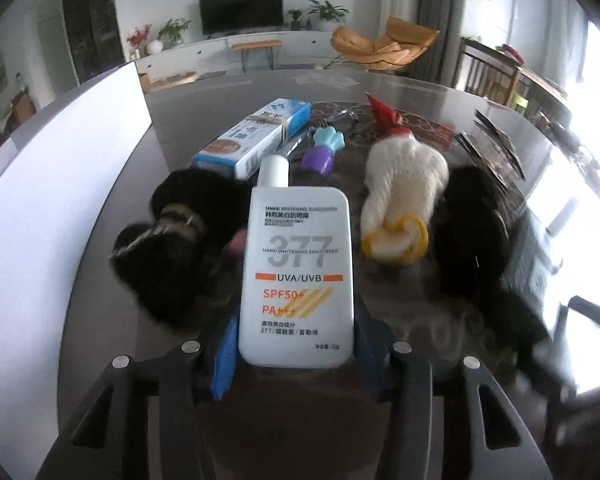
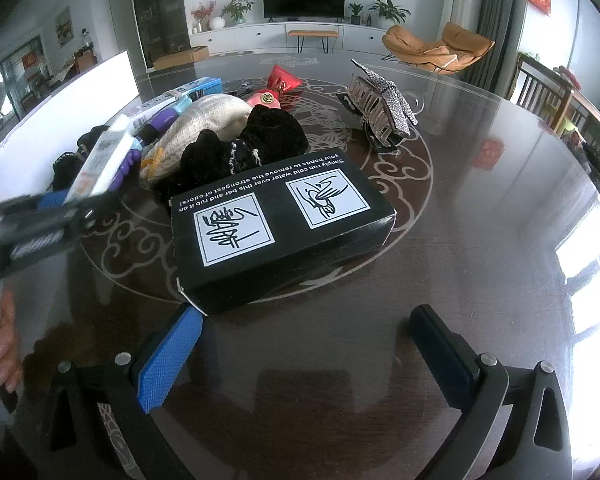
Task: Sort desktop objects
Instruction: 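Move the left gripper toward the white sunscreen bottle, then grasp the white sunscreen bottle with the left gripper while the right gripper grasps the black soap box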
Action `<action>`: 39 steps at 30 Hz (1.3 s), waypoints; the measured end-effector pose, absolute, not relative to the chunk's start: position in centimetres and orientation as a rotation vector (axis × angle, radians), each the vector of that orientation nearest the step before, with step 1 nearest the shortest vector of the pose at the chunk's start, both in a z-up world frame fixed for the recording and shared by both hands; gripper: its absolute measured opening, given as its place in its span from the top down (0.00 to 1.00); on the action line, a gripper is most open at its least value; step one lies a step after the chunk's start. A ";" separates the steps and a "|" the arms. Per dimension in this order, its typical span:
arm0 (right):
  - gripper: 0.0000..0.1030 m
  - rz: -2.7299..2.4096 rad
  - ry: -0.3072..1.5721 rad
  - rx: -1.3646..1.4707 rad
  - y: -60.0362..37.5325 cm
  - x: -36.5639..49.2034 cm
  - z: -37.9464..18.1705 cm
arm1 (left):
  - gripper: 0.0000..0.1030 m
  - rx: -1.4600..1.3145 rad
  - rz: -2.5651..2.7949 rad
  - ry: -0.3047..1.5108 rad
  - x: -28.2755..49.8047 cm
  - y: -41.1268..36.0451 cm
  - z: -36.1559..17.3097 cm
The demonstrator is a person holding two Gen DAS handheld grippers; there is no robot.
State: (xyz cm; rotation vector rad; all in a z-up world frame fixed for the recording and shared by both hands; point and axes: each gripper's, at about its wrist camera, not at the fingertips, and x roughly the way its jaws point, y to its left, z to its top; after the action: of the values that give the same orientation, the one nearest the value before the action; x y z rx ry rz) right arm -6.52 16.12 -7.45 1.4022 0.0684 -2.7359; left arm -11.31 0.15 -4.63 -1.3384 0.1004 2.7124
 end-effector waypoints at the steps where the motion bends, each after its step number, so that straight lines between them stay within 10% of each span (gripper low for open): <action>1: 0.00 -2.736 0.068 1.402 16.1 -6.5 -7.5 | 0.52 -1.329 2.701 0.112 -10.5 -0.2 -4.6; 6: 0.00 -2.736 0.068 1.402 16.1 -6.5 -7.4 | 0.46 -1.278 2.663 0.146 -7.1 -2.3 -4.7; 9: 0.00 -2.736 0.068 1.402 16.1 -6.5 -7.4 | 0.09 -1.347 2.667 0.119 -7.2 -3.2 -4.9; 12: 0.00 -2.736 0.068 1.403 16.1 -6.5 -7.4 | 0.00 -1.382 2.667 0.117 -8.2 -3.3 -5.4; 39: 0.00 -2.735 0.073 1.402 16.1 -6.5 -7.5 | 0.00 -1.388 2.662 0.110 -7.5 -2.9 -5.5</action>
State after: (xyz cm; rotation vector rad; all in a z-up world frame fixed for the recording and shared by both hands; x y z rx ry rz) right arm -6.52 16.15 -7.45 1.4021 0.0727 -2.7346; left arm -7.53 -2.90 -5.50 -1.3876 0.1098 2.6619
